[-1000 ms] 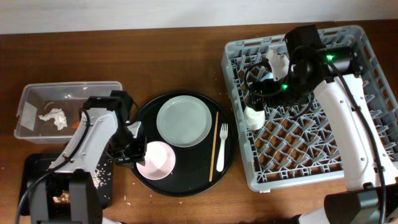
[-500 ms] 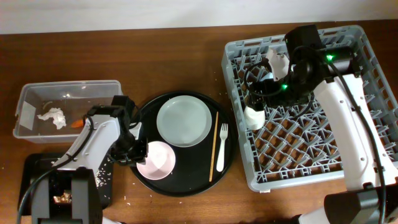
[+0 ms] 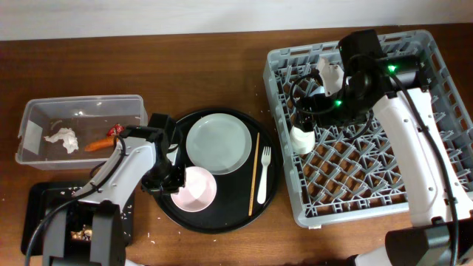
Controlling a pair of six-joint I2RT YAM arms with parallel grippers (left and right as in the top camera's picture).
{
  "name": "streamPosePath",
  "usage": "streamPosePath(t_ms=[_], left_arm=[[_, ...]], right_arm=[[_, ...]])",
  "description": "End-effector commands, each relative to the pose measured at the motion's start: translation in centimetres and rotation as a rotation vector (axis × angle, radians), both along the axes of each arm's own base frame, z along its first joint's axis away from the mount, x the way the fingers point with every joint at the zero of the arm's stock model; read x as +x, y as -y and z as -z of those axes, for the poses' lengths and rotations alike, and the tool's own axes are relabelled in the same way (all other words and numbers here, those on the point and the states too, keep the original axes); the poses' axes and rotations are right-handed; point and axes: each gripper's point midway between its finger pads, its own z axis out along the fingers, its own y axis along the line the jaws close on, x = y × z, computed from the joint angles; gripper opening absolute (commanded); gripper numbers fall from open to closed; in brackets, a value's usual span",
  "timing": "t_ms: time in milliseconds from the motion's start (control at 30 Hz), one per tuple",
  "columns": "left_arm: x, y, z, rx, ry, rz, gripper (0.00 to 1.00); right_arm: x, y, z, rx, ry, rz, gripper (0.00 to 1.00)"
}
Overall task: Sort waste into correct bins and load items into the dishwasher rack
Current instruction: 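Grasp the rim of the pink bowl with the left gripper and lift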
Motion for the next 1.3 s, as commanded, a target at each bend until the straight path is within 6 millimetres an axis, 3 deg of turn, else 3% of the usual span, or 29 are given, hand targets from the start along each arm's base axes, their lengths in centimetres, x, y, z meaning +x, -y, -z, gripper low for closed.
streamPosePath(t_ms=[0, 400, 433, 500, 567, 633, 700, 767, 867, 933, 1033, 1100, 1200, 1267], left_arm=[[0.1, -0.2, 0.1, 0.013, 0.015, -0.010, 0.19], [-0.3, -0.2, 1.0, 0.014, 0.015, -0.013, 0.19], [-0.3, -0.3, 1.1, 0.014, 0.015, -0.013, 0.17], [-0.1, -0.2, 1.1, 0.012, 0.023, -0.013, 0.00], [0.1, -0.2, 0.9, 0.011, 0.030, -0.012, 0.00], [1.0, 0.0, -0.4, 0.006, 0.056, -0.013, 0.00], [2.4, 0.3, -3.9, -0.006, 0.118, -0.013, 0.00], [4.1, 0.6, -9.2, -0.028, 0.229, -0.028, 0.00], [4.2, 0.7, -14.2, -0.053, 0.309, -0.052, 0.00], [3.8, 0.7, -15.5, -0.059, 0.342, -0.052, 0.00], [3.3, 0.6, -15.9, -0.060, 0.342, -0.052, 0.00], [3.3, 0.6, -15.8, -0.060, 0.340, -0.052, 0.00], [3.3, 0.6, -15.8, -0.060, 0.340, -0.051, 0.00], [3.3, 0.9, -15.9, -0.075, 0.337, -0.051, 0.00]], right_arm=[[0.2, -0.1, -0.6, 0.005, 0.018, 0.004, 0.99], [0.2, -0.1, -0.6, 0.005, 0.018, 0.004, 0.99], [0.2, -0.1, -0.6, 0.005, 0.018, 0.004, 0.99], [0.2, -0.1, -0.6, 0.005, 0.018, 0.004, 0.99], [0.2, 0.0, -0.6, 0.005, 0.018, 0.004, 0.99], [0.2, -0.1, -0.6, 0.005, 0.018, 0.004, 0.99], [0.2, 0.0, -0.6, 0.005, 0.018, 0.004, 0.99], [0.2, -0.1, -0.6, 0.005, 0.018, 0.004, 0.99], [0.2, 0.0, -0.6, 0.005, 0.018, 0.004, 0.99], [0.1, -0.4, -0.7, 0.026, 0.012, 0.008, 0.99], [-0.4, -2.7, -1.6, 0.179, -0.038, 0.040, 0.99], [0.2, -3.7, -2.3, 0.244, -0.006, 0.019, 0.99], [-1.2, -6.7, -2.7, 0.308, -0.047, -0.056, 0.86], [-2.1, -9.1, -2.0, 0.226, -0.018, -0.146, 0.66]])
